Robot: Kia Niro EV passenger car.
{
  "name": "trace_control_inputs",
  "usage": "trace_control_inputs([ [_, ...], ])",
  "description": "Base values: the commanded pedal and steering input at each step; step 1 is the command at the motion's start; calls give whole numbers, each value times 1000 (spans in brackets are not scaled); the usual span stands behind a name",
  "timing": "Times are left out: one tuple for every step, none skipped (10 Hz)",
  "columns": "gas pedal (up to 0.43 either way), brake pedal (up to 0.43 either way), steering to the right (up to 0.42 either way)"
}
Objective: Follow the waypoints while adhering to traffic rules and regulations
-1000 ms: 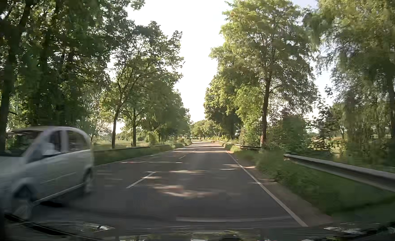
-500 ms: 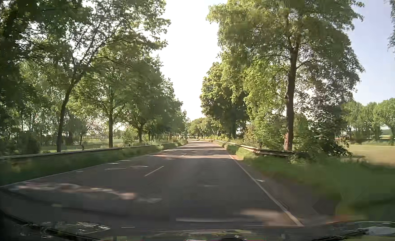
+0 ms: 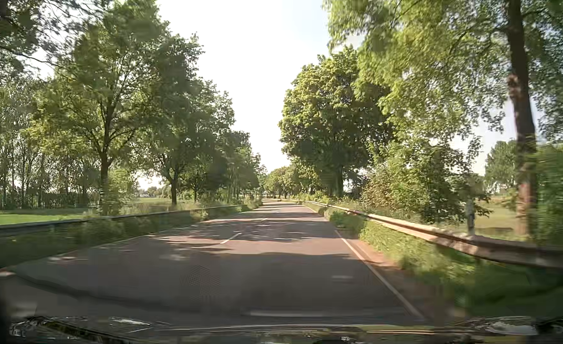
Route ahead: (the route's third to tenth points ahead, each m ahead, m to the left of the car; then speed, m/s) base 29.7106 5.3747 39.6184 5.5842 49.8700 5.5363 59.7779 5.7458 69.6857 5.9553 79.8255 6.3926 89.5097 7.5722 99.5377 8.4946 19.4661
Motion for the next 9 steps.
trace_control_inputs([
  [177, 0, -1],
  [189, 0, -1],
  [189, 0, -2],
  [189, 0, -2],
  [189, 0, -2],
  [197, 0, -2],
  [197, 0, -2],
  [197, 0, -2],
  [197, 0, -2],
])
